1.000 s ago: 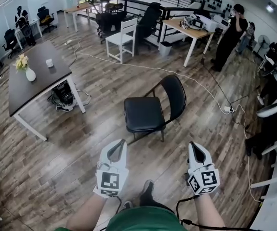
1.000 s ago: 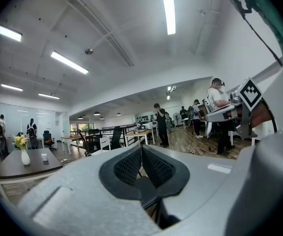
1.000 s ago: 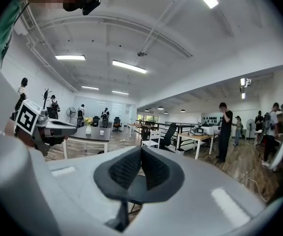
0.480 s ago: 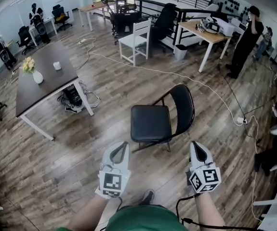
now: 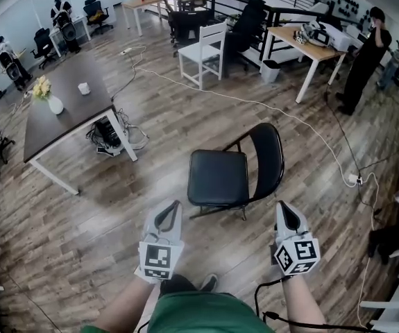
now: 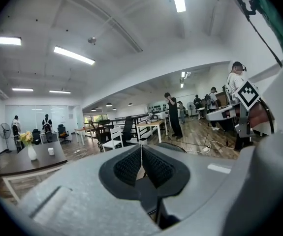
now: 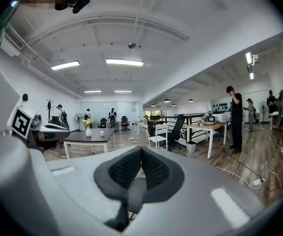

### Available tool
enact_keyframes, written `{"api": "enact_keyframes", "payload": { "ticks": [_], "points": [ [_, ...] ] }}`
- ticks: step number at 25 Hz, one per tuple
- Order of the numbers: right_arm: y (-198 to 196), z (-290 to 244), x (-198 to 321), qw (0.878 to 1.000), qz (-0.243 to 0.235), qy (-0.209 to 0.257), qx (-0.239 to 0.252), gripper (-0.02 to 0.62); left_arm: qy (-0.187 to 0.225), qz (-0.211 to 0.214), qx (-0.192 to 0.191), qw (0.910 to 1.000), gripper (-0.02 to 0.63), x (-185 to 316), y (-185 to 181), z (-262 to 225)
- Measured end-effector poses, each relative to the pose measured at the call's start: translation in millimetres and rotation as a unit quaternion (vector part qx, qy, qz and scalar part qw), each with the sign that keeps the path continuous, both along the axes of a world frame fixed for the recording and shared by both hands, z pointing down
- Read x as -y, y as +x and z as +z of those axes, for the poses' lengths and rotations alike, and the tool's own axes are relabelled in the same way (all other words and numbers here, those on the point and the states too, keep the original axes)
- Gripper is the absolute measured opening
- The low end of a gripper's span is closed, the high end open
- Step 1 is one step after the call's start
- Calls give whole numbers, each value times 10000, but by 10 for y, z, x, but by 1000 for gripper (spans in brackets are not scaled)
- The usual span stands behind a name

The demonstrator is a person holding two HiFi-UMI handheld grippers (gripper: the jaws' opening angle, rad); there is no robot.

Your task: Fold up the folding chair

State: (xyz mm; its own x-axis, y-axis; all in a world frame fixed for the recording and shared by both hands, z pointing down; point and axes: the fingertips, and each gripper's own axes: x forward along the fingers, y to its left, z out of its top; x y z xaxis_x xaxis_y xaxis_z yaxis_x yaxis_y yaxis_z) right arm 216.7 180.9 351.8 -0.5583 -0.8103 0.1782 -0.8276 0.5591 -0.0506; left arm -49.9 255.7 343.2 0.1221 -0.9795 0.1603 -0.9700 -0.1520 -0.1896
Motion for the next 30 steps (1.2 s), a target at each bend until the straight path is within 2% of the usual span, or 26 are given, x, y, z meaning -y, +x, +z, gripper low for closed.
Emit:
{"api": "enact_keyframes", "payload": {
  "ticks": [5,10,21,30],
  "points": [
    [-48,60,315,9999,44,-7,-99,3,-98,-196,-186,9996,14,277,-282,156],
    [-142,159,698,9993,301,-108,-202,3,-181,-188,-439,9987,14,712,-619,327],
    [-729,166,1666,9946,873,-259,-507,3,-509,402,-894,9939,14,1981,-1298,699],
    [-949,317,2039,9861,1309,-510,-893,3,-1025,664,-1560,9802,15,2652,-1722,1239]
  ]
}}
